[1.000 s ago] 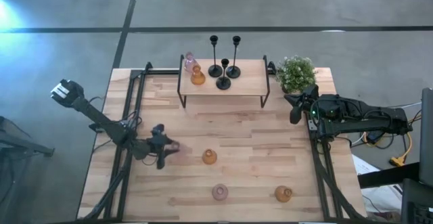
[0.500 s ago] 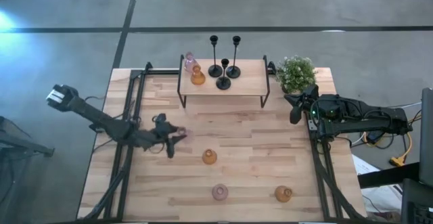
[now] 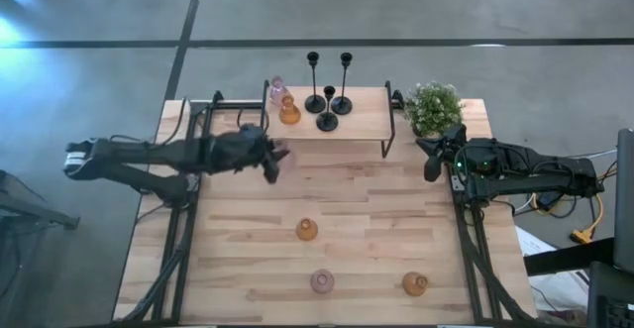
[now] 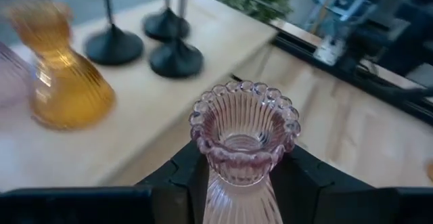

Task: Pick & Place candle stick holders
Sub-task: Put the top pink glass candle holder on the shelf

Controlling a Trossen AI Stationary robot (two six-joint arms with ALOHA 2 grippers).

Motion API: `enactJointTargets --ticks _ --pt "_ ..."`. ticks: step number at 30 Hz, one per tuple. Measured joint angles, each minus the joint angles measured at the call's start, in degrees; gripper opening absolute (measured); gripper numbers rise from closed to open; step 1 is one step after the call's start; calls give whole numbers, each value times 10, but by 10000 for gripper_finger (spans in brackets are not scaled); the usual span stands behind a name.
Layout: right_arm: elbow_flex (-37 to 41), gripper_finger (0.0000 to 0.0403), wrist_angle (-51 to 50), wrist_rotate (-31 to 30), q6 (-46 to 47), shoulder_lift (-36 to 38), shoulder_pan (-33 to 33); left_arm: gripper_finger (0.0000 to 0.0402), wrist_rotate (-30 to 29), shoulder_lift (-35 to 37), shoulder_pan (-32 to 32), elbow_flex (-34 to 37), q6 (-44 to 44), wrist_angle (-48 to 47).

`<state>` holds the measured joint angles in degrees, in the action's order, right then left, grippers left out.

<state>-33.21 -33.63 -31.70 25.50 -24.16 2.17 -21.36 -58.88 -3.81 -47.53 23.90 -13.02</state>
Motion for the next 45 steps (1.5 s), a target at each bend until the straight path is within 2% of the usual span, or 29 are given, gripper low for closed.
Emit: enactJointTargets --ticks 7,14,21,29,31,45 --pt "0 8 0 1 0 0 0 128 15 -76 -62 -83 -27 -69" --pt "0 8 -1 2 0 0 0 124 7 -106 -92 -105 -33 -72" --pt "0 8 -5 2 -3 0 0 124 -41 -98 -114 -90 -32 -65" --pt "0 8 -5 2 -6 0 0 124 -43 -73 -126 -27 -18 0" --pt "0 8 -5 2 -6 0 0 124 -61 -64 -127 -15 -18 -2" --pt "0 8 -5 2 -4 0 0 125 -96 -51 -131 30 -15 51"
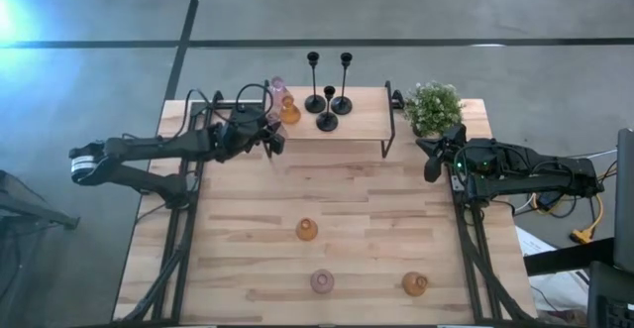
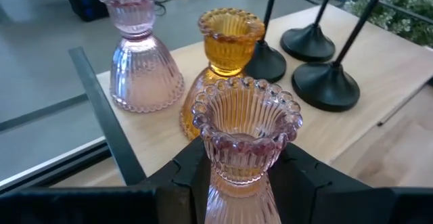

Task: Pick & Place candle stick holders
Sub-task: Put the top pink glass candle holder on the shelf

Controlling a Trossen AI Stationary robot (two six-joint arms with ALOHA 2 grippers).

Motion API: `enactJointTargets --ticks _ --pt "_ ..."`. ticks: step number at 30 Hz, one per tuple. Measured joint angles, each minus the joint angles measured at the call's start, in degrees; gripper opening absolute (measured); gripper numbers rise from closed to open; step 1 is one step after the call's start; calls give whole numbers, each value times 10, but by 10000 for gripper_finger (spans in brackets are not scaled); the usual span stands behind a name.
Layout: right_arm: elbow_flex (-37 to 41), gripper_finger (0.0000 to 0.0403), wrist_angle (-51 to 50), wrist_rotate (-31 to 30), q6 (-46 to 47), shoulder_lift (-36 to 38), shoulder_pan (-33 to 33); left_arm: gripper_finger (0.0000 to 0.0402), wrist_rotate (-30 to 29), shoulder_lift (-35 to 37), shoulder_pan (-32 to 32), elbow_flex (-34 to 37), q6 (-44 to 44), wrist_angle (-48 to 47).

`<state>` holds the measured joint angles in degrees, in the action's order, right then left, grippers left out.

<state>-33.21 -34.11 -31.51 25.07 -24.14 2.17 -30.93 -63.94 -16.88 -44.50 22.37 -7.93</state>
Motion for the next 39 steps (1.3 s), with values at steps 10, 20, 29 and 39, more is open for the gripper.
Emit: enactJointTargets --ticks 10,20,29,39 --pt "0 8 0 0 0 0 0 125 -7 -1 -13 7 -10 15" --pt "0 8 0 0 0 0 0 126 -10 -2 -24 30 -24 70" --pt "0 8 0 0 0 0 0 126 -1 -2 -26 53 -28 116" --pt "0 8 0 0 0 0 0 126 7 -2 -34 54 -41 121"
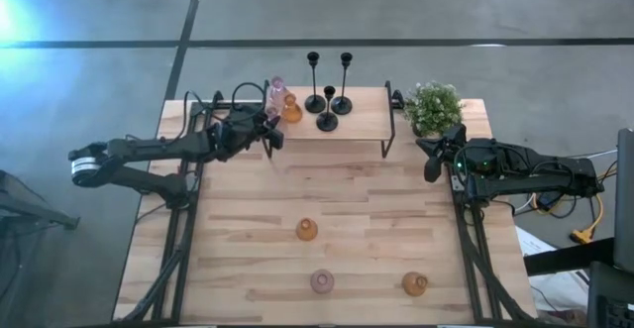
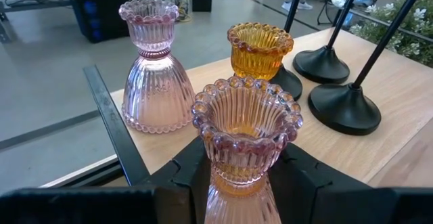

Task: Pick & Place candle stick holders
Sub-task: Put the top pink glass candle holder on the shelf

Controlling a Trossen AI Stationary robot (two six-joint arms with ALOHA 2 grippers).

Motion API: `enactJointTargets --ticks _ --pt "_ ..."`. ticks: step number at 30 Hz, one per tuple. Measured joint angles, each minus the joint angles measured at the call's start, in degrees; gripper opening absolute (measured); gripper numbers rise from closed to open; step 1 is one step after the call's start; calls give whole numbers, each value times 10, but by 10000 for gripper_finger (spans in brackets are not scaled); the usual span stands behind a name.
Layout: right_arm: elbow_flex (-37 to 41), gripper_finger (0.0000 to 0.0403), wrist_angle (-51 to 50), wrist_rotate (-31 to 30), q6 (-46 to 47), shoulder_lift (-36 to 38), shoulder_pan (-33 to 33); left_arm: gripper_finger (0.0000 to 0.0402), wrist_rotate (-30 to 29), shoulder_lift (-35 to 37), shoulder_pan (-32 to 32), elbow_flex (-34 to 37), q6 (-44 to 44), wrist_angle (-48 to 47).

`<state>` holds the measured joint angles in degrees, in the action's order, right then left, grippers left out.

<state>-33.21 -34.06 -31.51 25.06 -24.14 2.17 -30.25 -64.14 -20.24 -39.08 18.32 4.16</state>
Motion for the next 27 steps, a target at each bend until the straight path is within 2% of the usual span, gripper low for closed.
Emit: enactJointTargets --ticks 27 --pt "0 8 0 0 0 0 0 131 36 0 -15 26 0 48"
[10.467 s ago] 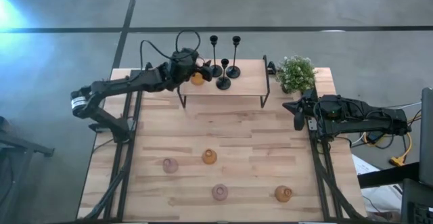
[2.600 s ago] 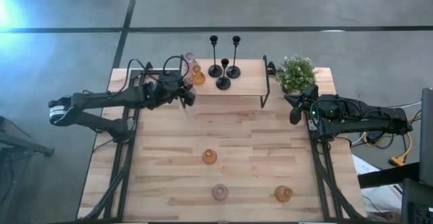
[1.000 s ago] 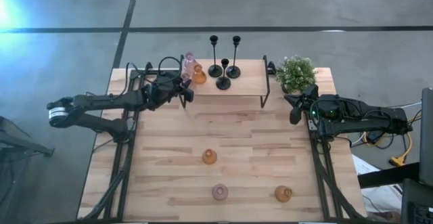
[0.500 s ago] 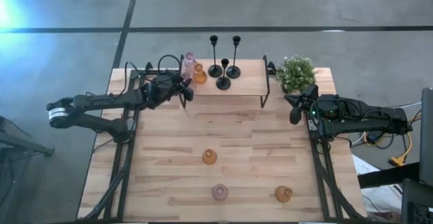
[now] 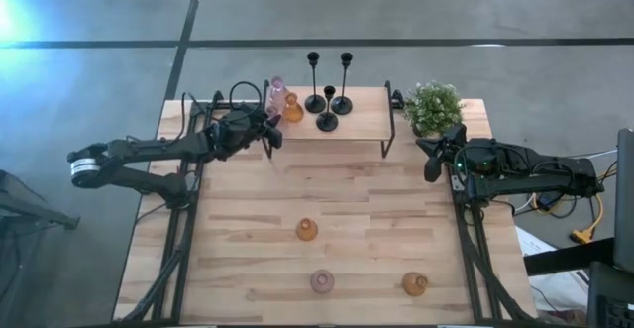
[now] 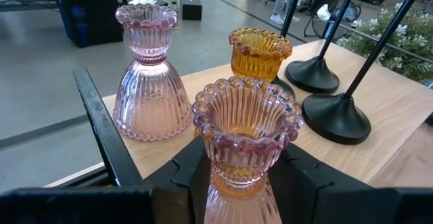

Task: Pick & Place candle stick holders
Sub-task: Put the top pink glass candle holder on the shelf

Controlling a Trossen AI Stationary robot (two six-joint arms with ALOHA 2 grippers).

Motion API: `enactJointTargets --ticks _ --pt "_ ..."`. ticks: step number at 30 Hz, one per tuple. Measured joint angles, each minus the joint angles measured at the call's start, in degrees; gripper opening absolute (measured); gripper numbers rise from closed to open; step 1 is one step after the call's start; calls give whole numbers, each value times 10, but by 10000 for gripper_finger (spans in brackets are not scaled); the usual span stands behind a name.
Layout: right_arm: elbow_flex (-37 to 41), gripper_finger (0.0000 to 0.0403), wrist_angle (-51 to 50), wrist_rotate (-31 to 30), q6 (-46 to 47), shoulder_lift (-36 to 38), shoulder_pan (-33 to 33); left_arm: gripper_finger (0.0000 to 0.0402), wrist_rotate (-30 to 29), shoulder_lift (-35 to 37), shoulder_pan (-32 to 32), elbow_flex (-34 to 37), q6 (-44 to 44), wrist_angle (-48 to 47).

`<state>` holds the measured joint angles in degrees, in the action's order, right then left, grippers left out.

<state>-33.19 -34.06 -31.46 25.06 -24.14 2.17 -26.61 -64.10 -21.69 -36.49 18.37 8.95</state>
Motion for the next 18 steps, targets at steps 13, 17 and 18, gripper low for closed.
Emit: enactJointTargets --ticks 13,17,18 --pt "0 8 0 0 0 0 0 148 0 0 0 0 -6 -3" --pt "0 8 0 1 0 0 0 149 -2 0 0 0 -6 -4" --pt "0 8 0 1 0 0 0 149 -4 0 0 1 -6 -4"
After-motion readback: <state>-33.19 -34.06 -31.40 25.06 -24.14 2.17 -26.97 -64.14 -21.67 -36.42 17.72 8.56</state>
